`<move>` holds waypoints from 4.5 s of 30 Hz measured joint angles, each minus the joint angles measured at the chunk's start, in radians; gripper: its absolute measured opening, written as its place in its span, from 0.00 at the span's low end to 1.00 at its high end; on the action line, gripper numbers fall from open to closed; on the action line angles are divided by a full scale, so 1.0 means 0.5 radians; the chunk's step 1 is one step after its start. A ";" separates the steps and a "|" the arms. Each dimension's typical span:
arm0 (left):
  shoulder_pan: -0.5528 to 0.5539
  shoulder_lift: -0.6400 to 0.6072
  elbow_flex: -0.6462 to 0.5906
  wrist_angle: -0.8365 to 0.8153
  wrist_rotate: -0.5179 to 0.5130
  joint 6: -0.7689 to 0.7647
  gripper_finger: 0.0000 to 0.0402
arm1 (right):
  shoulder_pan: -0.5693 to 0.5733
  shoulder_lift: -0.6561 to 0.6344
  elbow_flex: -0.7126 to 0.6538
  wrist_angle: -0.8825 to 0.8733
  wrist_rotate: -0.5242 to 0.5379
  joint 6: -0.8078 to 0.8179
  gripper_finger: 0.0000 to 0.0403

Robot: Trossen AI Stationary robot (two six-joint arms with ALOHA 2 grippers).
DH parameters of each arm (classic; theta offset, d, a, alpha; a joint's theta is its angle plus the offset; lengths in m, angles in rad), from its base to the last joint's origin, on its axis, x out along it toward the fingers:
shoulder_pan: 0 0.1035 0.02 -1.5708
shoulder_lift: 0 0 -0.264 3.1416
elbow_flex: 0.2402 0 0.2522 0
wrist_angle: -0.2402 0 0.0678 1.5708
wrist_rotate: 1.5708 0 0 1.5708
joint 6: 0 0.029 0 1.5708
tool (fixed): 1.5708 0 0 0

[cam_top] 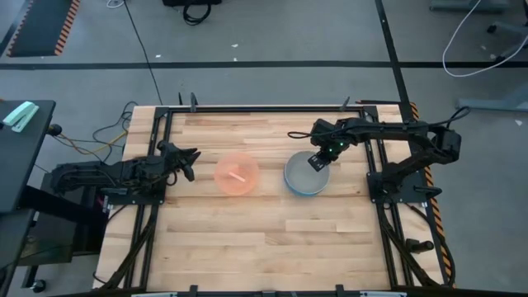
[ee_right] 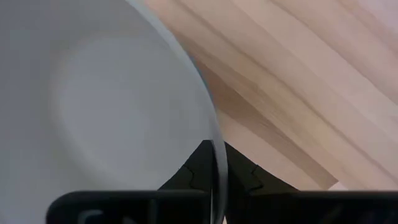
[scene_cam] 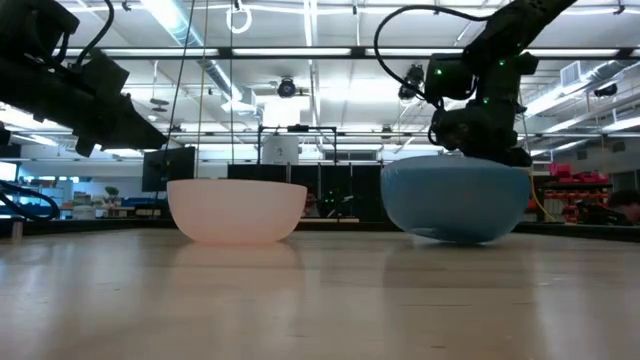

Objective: Nest bowls inside each other
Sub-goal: Stack the gray bowl on top of the blue bowl, then stack the light orange bowl on top of the gray bowl

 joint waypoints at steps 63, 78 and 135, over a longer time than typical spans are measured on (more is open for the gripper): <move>0.000 0.001 0.000 -0.002 0.000 -0.037 0.27 | 0.323 0.008 0.335 -0.318 0.343 0.067 0.11; 0.000 0.001 0.000 -0.003 0.015 -0.058 0.26 | 0.370 -0.001 0.335 -0.366 0.348 0.052 0.28; 0.728 2.658 1.563 -0.738 1.477 -0.177 0.27 | 1.241 -0.008 0.685 -0.380 0.758 0.339 0.27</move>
